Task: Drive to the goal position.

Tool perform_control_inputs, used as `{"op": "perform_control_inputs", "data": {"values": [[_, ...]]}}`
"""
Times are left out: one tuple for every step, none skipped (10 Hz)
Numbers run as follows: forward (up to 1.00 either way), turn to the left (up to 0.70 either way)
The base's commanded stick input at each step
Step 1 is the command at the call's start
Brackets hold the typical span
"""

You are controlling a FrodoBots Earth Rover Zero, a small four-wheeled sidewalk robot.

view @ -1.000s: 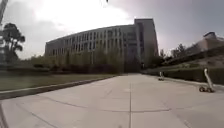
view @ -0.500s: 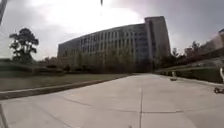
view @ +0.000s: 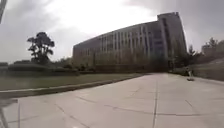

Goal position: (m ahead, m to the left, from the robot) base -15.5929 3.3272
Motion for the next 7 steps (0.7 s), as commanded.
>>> {"op": "perform_control_inputs", "data": {"values": [[0.0,0.45],[0.0,0.45],[0.0,0.45],[0.0,0.45],[0.0,0.45],[0.0,0.45],[0.0,0.45]]}}
